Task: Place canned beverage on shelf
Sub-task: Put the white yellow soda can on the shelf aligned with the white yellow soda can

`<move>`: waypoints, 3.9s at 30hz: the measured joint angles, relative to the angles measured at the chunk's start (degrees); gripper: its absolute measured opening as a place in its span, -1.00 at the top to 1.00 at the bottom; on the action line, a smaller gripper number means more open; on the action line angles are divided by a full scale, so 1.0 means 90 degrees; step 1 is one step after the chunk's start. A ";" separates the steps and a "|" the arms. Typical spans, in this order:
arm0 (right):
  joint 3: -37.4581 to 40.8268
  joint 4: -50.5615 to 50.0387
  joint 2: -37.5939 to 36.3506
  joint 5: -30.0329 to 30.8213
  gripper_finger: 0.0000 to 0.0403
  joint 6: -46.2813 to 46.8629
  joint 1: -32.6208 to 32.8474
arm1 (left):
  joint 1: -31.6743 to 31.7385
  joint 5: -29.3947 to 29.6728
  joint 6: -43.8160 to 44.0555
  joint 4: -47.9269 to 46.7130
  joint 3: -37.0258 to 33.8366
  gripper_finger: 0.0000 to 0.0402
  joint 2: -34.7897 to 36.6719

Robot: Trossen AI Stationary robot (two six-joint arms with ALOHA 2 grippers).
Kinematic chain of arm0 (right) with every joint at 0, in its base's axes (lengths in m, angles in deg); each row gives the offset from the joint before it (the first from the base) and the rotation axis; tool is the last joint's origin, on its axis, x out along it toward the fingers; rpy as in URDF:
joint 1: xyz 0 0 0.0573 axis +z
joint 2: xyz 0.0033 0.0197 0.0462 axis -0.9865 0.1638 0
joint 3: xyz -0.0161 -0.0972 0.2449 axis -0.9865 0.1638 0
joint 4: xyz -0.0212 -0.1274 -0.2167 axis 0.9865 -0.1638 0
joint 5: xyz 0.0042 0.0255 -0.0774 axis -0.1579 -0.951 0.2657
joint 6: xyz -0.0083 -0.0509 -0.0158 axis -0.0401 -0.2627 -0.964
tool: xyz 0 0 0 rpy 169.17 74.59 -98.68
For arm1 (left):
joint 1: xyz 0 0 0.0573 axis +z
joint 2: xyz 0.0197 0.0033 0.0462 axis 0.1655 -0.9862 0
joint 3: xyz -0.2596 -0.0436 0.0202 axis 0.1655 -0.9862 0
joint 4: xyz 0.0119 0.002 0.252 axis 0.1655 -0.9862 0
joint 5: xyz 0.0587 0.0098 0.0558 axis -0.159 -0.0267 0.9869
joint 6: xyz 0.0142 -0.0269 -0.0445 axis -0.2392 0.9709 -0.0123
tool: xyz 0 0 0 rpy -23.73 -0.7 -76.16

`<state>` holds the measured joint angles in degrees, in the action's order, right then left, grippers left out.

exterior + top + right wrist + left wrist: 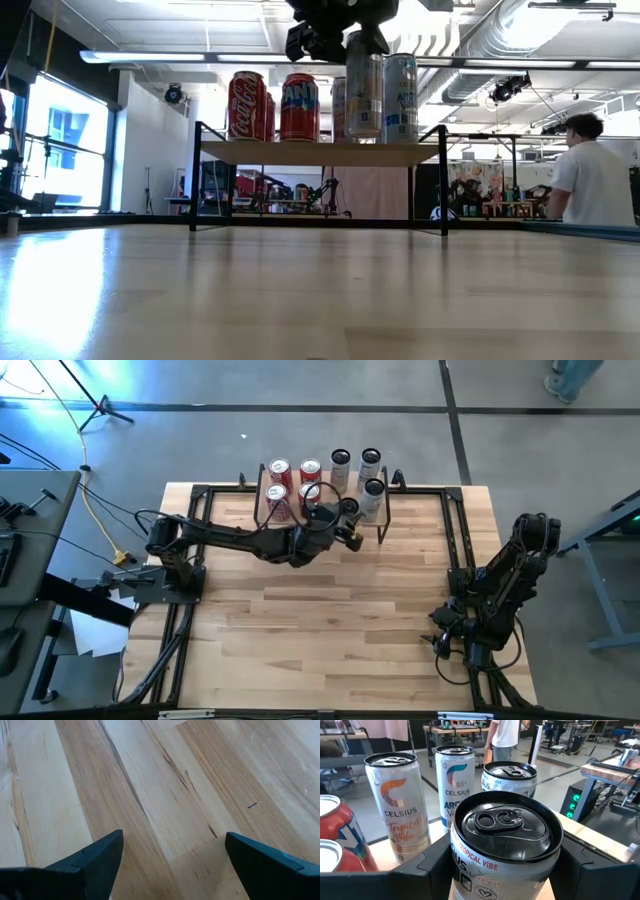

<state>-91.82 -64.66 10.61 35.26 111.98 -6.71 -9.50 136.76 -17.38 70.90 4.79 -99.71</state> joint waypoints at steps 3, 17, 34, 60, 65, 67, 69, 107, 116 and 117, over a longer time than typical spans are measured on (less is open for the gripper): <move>0.0000 -0.0002 0.0000 0.0000 -0.68 0.0002 0.0002 | 0.0047 0.0002 -0.0104 -0.0034 0.0000 -0.09 -0.0002; 0.0000 -0.0001 0.0000 0.0003 -0.68 0.0001 0.0001 | 0.0335 0.0003 -0.0258 -0.0041 0.0000 -0.09 -0.0002; 0.0000 -0.0002 0.0000 0.0005 -0.68 0.0001 0.0001 | 0.0598 -0.0207 -0.0017 -0.0166 -0.0002 -0.09 -0.0005; 0.0000 0.0000 0.0000 0.0007 -0.68 0.0000 0.0000 | 0.0890 -0.0481 -0.0018 -0.0087 -0.0019 -0.26 -0.0005; 0.0000 -0.0001 0.0000 0.0007 -0.68 0.0002 0.0001 | 0.0870 -0.0479 -0.0021 -0.0041 -0.0025 -0.32 -0.0005; 0.0000 -0.0001 0.0000 0.0007 -0.68 0.0000 0.0002 | 0.0851 -0.0479 -0.0026 -0.0011 -0.0027 -0.33 -0.0010; 0.0000 -0.0002 0.0000 0.0007 -0.68 0.0001 0.0000 | 0.0823 -0.0479 -0.0027 0.0016 -0.0027 -0.33 -0.0012; 0.0000 -0.0002 0.0000 0.0010 -0.68 0.0000 0.0002 | 0.0513 0.0173 -0.0340 0.0519 -0.0024 -0.59 0.0000; 0.0000 0.0000 0.0000 0.0010 -0.68 0.0002 0.0000 | 0.0492 0.0550 -0.1308 0.1190 -0.0024 -0.59 0.0000; 0.0000 0.0000 0.0000 0.0010 -0.68 0.0000 0.0001 | 0.0492 0.0607 -0.1438 0.1291 -0.0024 -0.59 0.0000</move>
<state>-91.82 -64.66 10.61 35.35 111.98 -6.70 -5.07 142.23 -30.32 82.52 4.57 -99.71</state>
